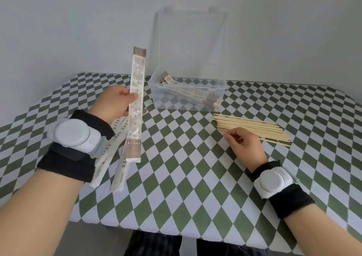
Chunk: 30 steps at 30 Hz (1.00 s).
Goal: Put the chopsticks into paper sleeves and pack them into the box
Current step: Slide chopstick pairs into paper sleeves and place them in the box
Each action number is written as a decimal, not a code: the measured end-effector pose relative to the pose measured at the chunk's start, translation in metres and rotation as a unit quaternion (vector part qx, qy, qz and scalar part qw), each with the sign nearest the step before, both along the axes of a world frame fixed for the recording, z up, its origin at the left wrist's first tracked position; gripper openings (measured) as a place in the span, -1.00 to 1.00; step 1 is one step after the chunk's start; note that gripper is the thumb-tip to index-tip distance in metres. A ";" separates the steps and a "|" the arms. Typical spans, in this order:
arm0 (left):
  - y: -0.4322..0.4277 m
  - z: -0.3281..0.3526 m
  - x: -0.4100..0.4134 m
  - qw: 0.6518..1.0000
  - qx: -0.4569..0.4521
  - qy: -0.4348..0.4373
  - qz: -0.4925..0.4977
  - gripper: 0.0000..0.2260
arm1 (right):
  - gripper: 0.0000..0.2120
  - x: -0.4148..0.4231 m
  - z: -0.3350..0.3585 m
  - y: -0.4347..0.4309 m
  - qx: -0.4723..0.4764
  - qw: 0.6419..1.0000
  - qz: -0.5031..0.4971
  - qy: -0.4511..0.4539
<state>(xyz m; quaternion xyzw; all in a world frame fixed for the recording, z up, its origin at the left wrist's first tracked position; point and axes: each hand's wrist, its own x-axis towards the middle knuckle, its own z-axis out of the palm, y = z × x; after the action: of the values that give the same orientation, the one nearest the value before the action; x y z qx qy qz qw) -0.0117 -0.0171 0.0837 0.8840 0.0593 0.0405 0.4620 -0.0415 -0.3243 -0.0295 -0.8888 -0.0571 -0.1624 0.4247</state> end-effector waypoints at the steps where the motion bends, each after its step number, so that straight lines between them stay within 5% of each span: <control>1: -0.013 -0.003 0.000 0.998 -0.063 -0.004 -0.006 -0.89 | -0.94 -0.001 -0.001 0.001 0.000 1.000 0.000 -0.001; 5: -0.057 -0.043 0.008 0.964 -0.266 0.001 -0.015 -0.88 | -0.93 -0.001 0.000 0.005 -0.010 1.000 0.018 0.011; 11: -0.103 -0.091 0.012 0.824 -0.563 0.052 0.034 -0.75 | -0.88 -0.001 -0.001 0.004 -0.061 0.992 0.081 0.073; 15: -0.110 -0.106 0.015 0.794 -0.602 0.043 0.075 -0.67 | -0.92 -0.001 0.000 0.004 -0.065 0.989 0.103 0.082; 20: -0.112 -0.108 0.013 0.783 -0.617 0.019 0.073 -0.66 | -0.62 -0.001 0.003 0.003 0.053 0.984 0.114 0.127; 24: -0.114 -0.110 0.016 0.770 -0.634 0.039 0.054 -0.67 | -0.82 0.002 0.000 0.004 0.015 0.983 0.126 0.129; 30: -0.121 -0.108 0.015 0.747 -0.644 0.146 -0.073 -0.80 | -0.81 0.004 0.000 0.004 0.008 0.983 0.112 0.145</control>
<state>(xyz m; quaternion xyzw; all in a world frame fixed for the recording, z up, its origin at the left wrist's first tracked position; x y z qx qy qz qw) 0.0037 -0.1384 -0.0241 0.3733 0.0735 -0.1712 0.9088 -0.0374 -0.3204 -0.0300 -0.8875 -0.0925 0.0162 0.4512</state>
